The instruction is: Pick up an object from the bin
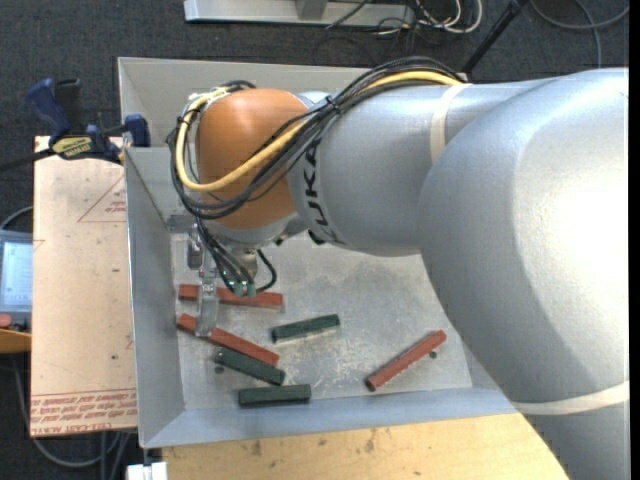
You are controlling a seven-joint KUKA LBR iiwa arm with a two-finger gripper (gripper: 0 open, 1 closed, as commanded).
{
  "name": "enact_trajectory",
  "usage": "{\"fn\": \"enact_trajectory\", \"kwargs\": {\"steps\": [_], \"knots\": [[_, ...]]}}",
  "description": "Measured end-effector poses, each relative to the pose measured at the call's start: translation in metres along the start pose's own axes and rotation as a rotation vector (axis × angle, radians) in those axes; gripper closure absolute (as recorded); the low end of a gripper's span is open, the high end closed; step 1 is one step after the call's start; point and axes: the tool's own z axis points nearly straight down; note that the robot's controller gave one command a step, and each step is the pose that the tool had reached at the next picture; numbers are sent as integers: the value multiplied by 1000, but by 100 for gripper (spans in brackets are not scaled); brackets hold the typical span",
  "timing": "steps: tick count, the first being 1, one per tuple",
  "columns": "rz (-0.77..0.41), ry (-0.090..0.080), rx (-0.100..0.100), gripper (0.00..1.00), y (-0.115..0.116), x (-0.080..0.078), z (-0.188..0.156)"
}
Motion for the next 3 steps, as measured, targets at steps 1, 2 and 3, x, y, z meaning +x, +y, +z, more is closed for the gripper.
{"fn": "enact_trajectory", "kwargs": {"steps": [1, 2, 3], "knots": [[180, -8, -4, 0, -41, 43, 67], [180, -8, -4, 0, -40, 42, 66], [236, -10, -3, 0, -21, 51, 67]]}}
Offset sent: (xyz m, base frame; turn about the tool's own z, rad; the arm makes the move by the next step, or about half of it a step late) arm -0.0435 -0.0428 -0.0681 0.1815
